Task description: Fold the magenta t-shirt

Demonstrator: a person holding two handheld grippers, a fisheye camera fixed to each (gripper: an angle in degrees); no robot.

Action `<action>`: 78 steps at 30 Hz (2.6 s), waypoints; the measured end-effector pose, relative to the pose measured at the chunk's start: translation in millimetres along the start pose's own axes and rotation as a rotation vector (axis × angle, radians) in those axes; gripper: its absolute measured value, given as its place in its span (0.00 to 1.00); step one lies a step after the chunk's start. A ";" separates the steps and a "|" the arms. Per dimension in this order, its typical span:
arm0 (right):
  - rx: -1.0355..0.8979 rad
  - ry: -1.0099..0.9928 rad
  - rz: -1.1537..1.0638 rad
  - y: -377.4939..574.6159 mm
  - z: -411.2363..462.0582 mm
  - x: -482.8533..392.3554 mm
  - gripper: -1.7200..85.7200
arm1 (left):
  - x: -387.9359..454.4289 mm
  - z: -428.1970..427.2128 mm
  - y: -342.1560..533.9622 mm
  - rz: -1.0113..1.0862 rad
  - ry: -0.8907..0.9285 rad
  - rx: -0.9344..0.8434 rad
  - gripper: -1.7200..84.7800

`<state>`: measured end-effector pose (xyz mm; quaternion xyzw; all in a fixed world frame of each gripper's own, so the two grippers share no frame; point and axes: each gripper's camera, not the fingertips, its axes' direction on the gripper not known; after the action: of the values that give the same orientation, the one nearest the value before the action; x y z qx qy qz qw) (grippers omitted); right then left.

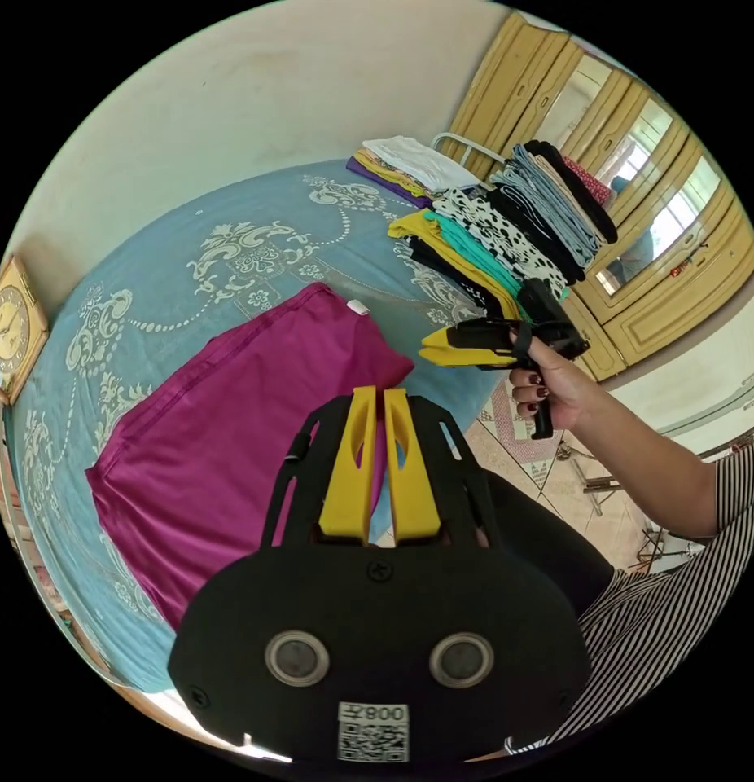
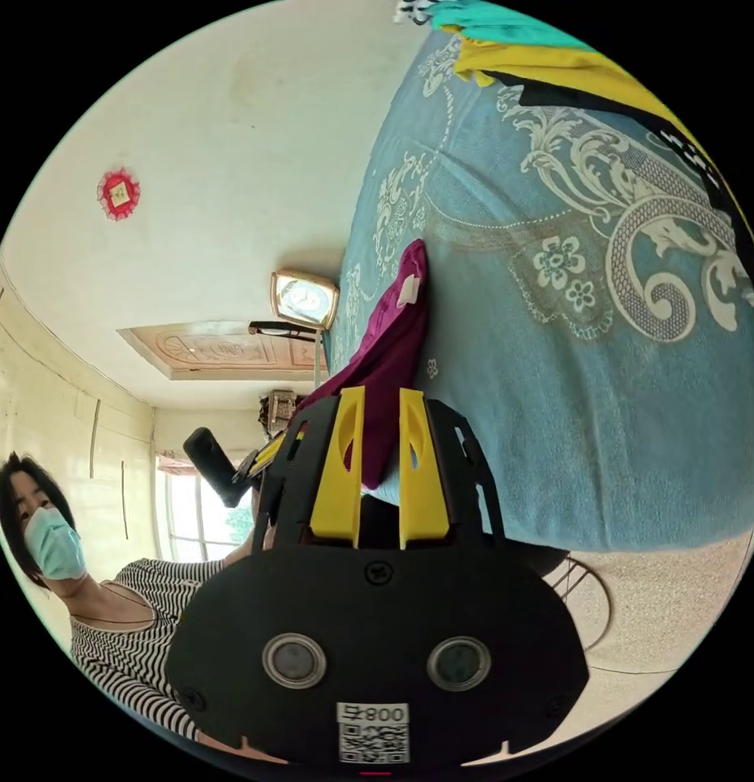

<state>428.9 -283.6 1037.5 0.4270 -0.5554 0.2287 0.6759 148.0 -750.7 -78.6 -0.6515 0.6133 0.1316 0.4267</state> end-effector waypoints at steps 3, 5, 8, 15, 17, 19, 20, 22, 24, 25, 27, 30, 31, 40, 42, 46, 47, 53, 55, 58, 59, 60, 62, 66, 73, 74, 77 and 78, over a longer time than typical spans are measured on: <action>-0.001 -0.019 0.041 -26.8 13.8 7.3 0.12 | -1.8 -1.2 0.0 0.003 0.004 0.002 0.04; 0.003 -0.042 0.060 -41.9 22.8 9.6 0.12 | -3.6 -2.0 0.7 0.006 0.015 0.004 0.04; -0.003 -0.044 0.086 -65.5 39.8 11.2 0.13 | -7.8 -3.7 2.5 0.002 0.027 0.005 0.04; -0.030 -0.031 0.128 -107.0 79.5 7.2 0.12 | -18.4 -5.9 10.7 0.016 0.066 -0.005 0.04; -0.033 -0.019 0.126 -115.6 89.2 3.4 0.12 | -21.6 -5.1 14.6 0.031 0.072 -0.018 0.04; -0.042 0.000 0.121 -124.4 99.8 -1.2 0.11 | -24.9 -5.0 17.7 0.039 0.083 -0.026 0.04; -0.048 0.008 0.118 -130.0 107.2 -4.4 0.11 | -27.6 -5.5 20.0 0.042 0.088 -0.030 0.04; -0.061 0.023 0.114 -137.6 118.6 -9.2 0.10 | -32.5 -7.5 23.5 0.045 0.094 -0.033 0.04; -0.083 0.038 0.110 -145.7 134.6 -14.8 0.08 | -38.8 -10.8 27.6 0.045 0.101 -0.031 0.04; -0.087 0.044 0.109 -147.1 138.4 -16.1 0.07 | -43.9 -13.5 30.7 0.042 0.106 -0.029 0.04; -0.092 0.054 0.104 -150.0 152.1 -21.1 0.05 | -52.5 -18.1 35.8 0.037 0.112 -0.025 0.04; -0.074 0.050 0.099 -148.6 165.4 -28.1 0.04 | -68.7 -27.6 46.0 0.023 0.125 -0.014 0.04; -0.070 0.050 0.097 -147.9 167.9 -29.9 0.04 | -75.4 -32.1 50.6 0.017 0.130 -0.008 0.04; -0.024 -0.016 -0.004 -131.8 217.2 -88.5 0.03 | -131.9 -83.0 99.7 -0.038 0.170 0.089 0.04; -0.029 -0.025 -0.069 -126.8 240.7 -116.9 0.03 | -147.8 -97.7 115.5 -0.071 0.176 0.124 0.04; -0.071 -0.018 -0.172 -118.6 289.1 -162.6 0.03 | -192.9 -134.1 160.5 -0.192 0.181 0.208 0.04; -0.090 -0.004 -0.207 -115.1 308.1 -177.4 0.03 | -207.0 -144.3 175.4 -0.235 0.181 0.232 0.04; -0.195 0.049 -0.300 -94.6 410.6 -225.5 0.03 | -275.2 -180.2 250.3 -0.436 0.152 0.286 0.04; -0.229 0.063 -0.308 -87.6 441.1 -232.6 0.03 | -292.9 -186.2 270.8 -0.489 0.151 0.294 0.04; -0.287 0.091 -0.313 -75.7 488.8 -240.2 0.03 | -318.1 -192.9 302.2 -0.566 0.163 0.305 0.04; -0.307 0.115 -0.319 -70.9 506.0 -242.9 0.03 | -326.9 -194.1 313.3 -0.593 0.177 0.307 0.04; -0.324 0.137 -0.326 -66.3 522.3 -245.1 0.03 | -331.1 -194.5 318.6 -0.605 0.182 0.308 0.04; -0.350 0.169 -0.331 -60.1 544.7 -246.7 0.03 | -345.8 -195.6 337.8 -0.651 0.190 0.306 0.04; -0.391 0.201 -0.334 -47.8 585.7 -248.7 0.03 | -366.8 -196.9 364.6 -0.724 0.234 0.333 0.04; -0.432 0.252 -0.340 -34.8 636.2 -248.8 0.03 | -403.6 -197.6 406.6 -0.847 0.301 0.366 0.04; -0.441 0.264 -0.337 -32.7 645.3 -246.9 0.03 | -408.8 -195.6 412.1 -0.862 0.320 0.361 0.04; -0.473 0.294 -0.330 -28.2 667.3 -239.6 0.04 | -418.1 -191.3 425.9 -0.909 0.347 0.350 0.04; -0.493 0.293 -0.325 -27.0 675.6 -235.8 0.04 | -419.2 -190.9 428.5 -0.915 0.353 0.353 0.04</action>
<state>9.1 -820.6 818.1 0.2960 -0.4156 0.0357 0.8593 -399.0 -549.8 158.4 -0.7835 0.3410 -0.2855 0.4340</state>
